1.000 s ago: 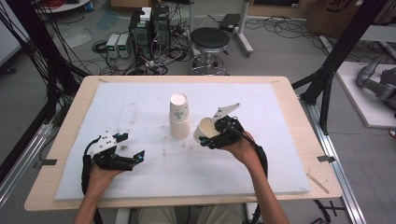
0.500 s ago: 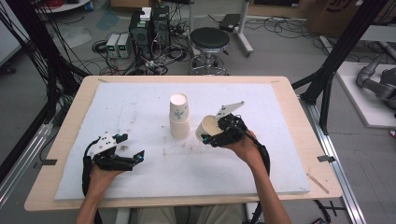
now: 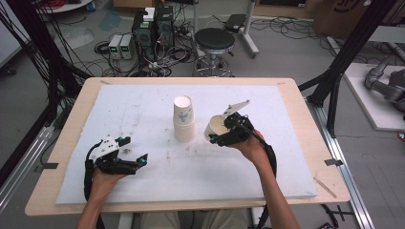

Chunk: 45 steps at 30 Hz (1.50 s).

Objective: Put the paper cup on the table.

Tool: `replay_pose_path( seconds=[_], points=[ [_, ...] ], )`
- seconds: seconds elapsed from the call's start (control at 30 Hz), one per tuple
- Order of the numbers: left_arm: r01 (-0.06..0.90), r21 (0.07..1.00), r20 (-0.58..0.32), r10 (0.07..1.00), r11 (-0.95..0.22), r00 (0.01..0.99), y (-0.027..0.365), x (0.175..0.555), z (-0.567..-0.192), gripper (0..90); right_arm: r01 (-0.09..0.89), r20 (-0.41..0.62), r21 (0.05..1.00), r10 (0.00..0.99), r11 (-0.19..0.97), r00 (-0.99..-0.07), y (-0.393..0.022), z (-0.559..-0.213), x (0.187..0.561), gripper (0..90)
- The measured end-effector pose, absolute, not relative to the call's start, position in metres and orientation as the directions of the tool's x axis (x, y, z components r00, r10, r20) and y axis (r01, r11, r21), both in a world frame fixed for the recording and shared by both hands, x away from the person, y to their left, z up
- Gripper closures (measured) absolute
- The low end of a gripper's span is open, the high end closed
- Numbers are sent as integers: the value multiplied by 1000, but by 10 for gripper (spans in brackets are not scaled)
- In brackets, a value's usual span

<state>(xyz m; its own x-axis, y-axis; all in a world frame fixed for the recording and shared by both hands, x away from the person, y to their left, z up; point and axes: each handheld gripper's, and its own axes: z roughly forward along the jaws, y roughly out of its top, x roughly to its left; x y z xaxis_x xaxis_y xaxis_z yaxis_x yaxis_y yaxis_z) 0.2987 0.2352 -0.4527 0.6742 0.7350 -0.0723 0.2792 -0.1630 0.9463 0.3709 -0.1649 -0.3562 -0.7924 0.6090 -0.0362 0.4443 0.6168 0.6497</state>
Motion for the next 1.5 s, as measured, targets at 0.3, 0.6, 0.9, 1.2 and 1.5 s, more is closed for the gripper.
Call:
replay_pose_path(
  seconds=[0.3, 0.6, 0.9, 1.2, 1.5],
  points=[
    [278, 946, -69, 735, -166, 675, 235, 299, -453, 17, 509, -57, 575, 652, 641, -756, -162, -372, 391, 329],
    [281, 946, -73, 738, -161, 671, 235, 299, -453, 18, 552, -80, 505, 673, 663, -735, -157, -384, 406, 329],
    [280, 947, -73, 740, -160, 669, 235, 298, -453, 17, 583, -86, 461, 688, 669, -721, -153, -393, 416, 329],
    [281, 946, -75, 740, -159, 669, 236, 299, -453, 18, 581, -90, 467, 689, 667, -719, -149, -398, 420, 325],
    [282, 947, -78, 742, -154, 666, 236, 299, -453, 18, 590, -72, 469, 695, 657, -716, -150, -405, 421, 194]
  ],
)
